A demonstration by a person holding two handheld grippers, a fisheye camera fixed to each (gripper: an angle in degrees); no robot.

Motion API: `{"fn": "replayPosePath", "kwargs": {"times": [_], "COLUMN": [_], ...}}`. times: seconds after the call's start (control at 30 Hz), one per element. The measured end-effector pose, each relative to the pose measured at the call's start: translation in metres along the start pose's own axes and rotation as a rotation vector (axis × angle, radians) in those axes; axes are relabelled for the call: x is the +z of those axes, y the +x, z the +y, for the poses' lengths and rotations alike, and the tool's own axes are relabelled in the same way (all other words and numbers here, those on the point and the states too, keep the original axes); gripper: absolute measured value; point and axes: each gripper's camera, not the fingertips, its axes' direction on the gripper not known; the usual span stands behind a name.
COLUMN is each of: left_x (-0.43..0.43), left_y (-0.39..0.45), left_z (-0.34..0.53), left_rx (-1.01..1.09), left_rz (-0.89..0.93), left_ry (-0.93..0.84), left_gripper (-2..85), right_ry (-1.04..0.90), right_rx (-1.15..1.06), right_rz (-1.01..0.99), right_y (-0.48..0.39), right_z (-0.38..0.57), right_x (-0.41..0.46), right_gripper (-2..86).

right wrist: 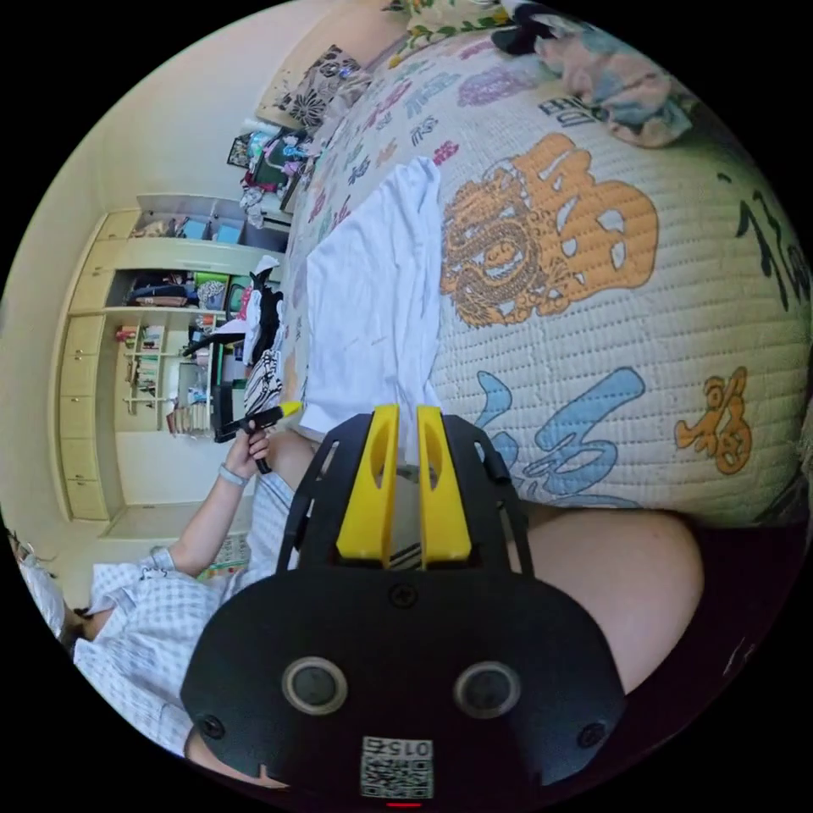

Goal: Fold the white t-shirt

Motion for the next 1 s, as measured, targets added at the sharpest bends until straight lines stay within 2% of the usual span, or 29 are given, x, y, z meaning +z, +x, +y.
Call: {"fn": "replayPosePath", "kwargs": {"times": [0.13,0.2,0.27,0.37,0.5,0.6,0.67,0.8,1.0], "left_x": [-0.007,0.005,0.024,0.049,0.041,0.011,-0.013,-0.048,-0.028], "left_y": [0.037,0.053,0.060,0.055,0.047,0.052,0.056,0.055,0.035], "left_z": [0.000,-0.004,-0.009,-0.011,-0.014,-0.026,-0.042,-0.094,-0.157], "left_rx": [0.048,0.068,0.066,0.019,-0.008,0.025,0.048,0.077,0.065], "left_rz": [-0.030,-0.081,-0.118,-0.161,-0.025,0.102,0.096,0.075,0.111], "left_ry": [0.018,-0.011,-0.067,-0.137,-0.148,-0.032,0.070,0.238,0.211], "left_gripper": [8.4,8.6,8.4,6.8,6.8,7.8,9.0,11.7,13.5], "right_ry": [-0.010,-0.093,-0.202,-0.181,-0.052,0.090,0.188,0.244,0.192], "right_rx": [-0.111,-0.126,-0.089,-0.020,-0.079,-0.128,-0.163,-0.209,-0.230], "right_rz": [0.138,0.184,0.230,0.059,-0.110,-0.192,-0.208,-0.161,-0.137], "right_y": [-0.024,-0.025,-0.016,0.002,0.009,0.015,0.016,0.015,0.014], "right_z": [0.002,-0.001,-0.003,-0.001,0.010,0.006,-0.010,-0.052,-0.119], "right_x": [0.009,0.027,0.048,0.045,0.024,-0.003,-0.020,-0.026,-0.001], "right_gripper": [9.2,8.1,2.2,1.8,3.9,7.9,10.2,11.7,13.4]}}
